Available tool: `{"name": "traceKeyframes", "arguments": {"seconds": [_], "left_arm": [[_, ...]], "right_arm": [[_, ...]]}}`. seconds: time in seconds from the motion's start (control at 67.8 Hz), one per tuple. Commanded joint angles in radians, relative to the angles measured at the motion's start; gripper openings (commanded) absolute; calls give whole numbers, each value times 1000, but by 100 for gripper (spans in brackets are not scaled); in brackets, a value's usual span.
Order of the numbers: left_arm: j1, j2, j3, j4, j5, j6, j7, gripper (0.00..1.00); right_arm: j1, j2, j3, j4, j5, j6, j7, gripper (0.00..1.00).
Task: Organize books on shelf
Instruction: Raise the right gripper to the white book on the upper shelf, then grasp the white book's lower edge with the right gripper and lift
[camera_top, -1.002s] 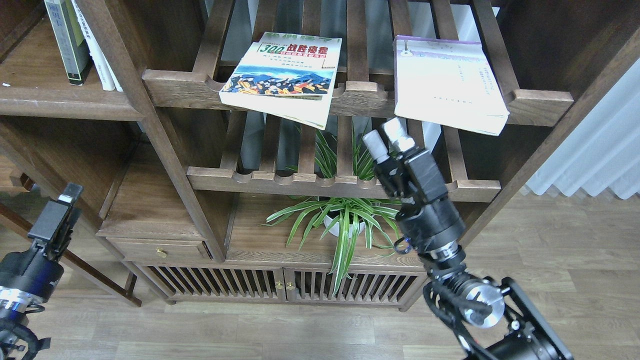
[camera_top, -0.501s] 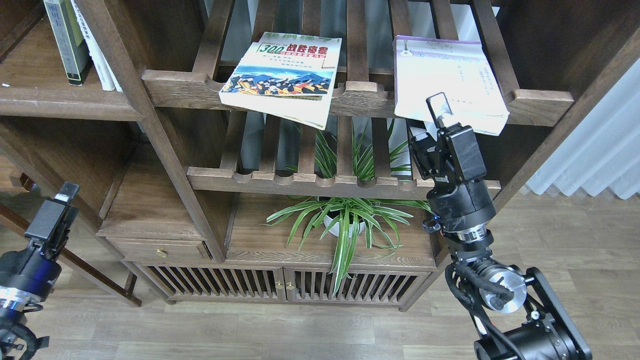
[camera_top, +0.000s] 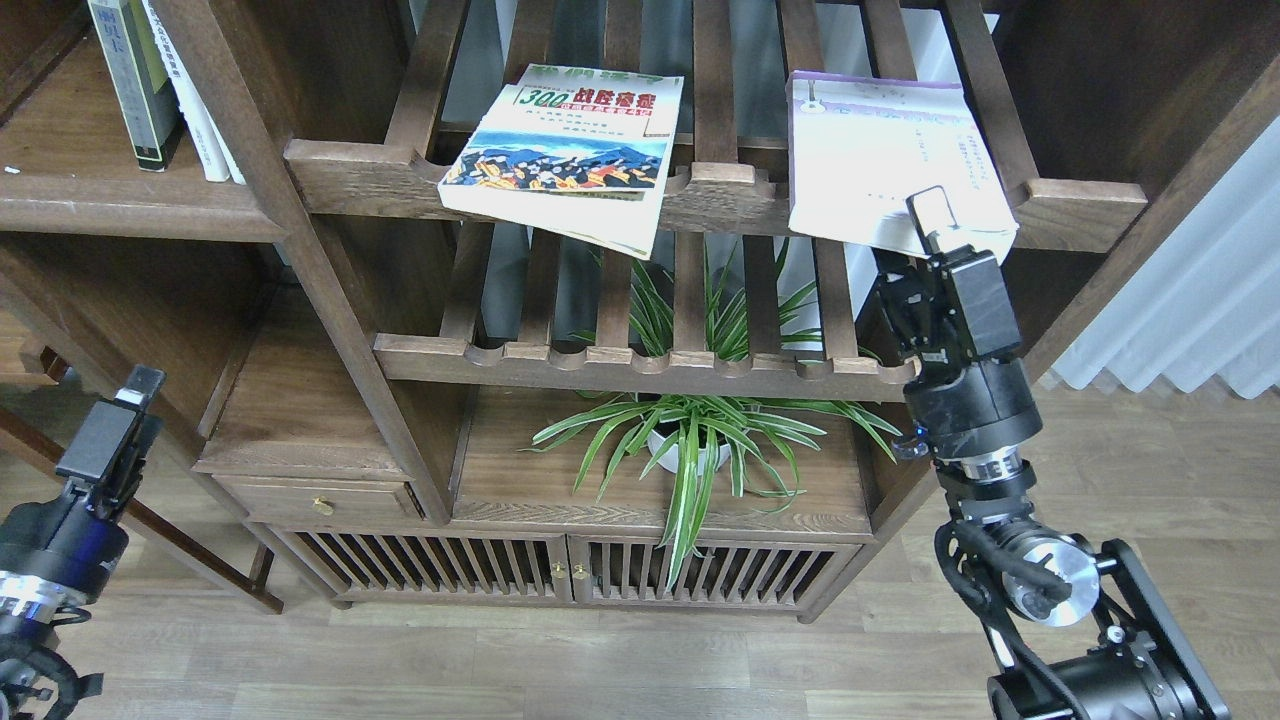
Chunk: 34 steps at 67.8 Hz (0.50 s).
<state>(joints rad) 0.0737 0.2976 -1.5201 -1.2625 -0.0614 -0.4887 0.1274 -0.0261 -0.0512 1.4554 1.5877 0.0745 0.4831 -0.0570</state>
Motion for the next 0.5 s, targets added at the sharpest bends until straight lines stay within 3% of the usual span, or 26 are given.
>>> {"name": "traceKeyframes", "arguments": {"seconds": [0.0,0.147,0.486], "left_arm": [[-2,0,0,0,0,0,1,97],[1,-2,1,0,0,0,3,97],[0,0,0,0,0,0,3,97]], "right_arm": [[2,4,-1,1,1,0,0,89],[5,5,-1,1,-1,-11,0,83],[18,7,-1,1,-2,-86,9,82]]}}
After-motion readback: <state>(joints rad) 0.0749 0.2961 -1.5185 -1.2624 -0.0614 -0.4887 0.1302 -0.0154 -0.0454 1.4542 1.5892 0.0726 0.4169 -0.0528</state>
